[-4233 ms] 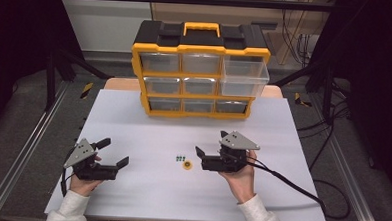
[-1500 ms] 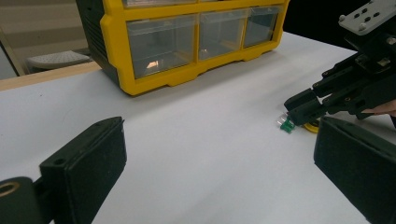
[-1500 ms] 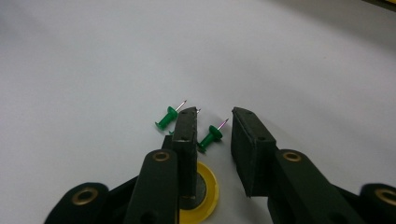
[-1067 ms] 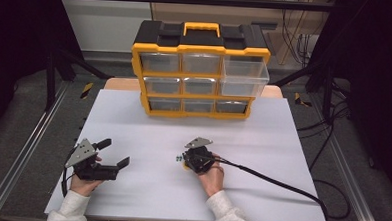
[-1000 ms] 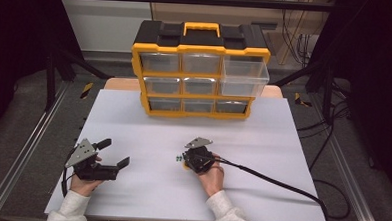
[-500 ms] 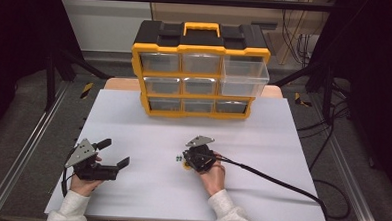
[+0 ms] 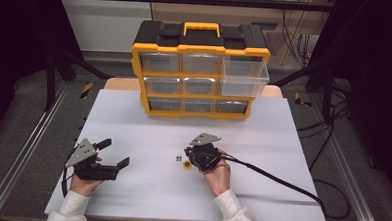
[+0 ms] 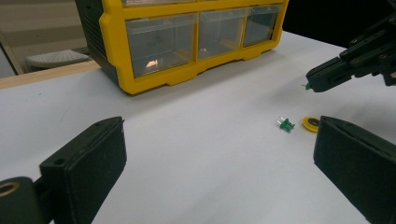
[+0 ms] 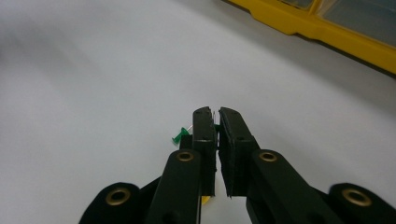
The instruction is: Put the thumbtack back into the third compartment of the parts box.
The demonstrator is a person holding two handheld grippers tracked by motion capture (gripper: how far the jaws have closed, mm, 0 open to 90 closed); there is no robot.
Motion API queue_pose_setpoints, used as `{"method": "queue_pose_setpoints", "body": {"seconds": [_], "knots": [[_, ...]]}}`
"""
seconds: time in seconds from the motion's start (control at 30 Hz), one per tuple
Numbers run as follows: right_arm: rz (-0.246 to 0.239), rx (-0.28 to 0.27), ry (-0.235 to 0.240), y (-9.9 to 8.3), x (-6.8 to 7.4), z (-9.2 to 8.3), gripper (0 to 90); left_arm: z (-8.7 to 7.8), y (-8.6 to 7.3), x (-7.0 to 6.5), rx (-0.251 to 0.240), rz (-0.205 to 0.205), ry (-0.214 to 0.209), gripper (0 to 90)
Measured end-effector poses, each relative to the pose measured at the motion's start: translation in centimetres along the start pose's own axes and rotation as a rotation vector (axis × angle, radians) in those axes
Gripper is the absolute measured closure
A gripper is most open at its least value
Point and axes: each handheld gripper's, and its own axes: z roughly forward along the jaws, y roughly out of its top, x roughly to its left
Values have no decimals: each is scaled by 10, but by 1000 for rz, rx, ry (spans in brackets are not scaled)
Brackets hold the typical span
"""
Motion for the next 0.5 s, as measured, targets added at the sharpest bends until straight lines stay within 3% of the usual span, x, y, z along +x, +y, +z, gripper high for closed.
{"method": "queue_pose_setpoints", "body": {"seconds": [0.27,0.5], "knots": [[-14,-20,18,5,1,-16,856,0,0,0,1,-1,-1,23],[5,-60,19,8,-10,-37,856,0,0,0,0,-1,-1,23]]}}
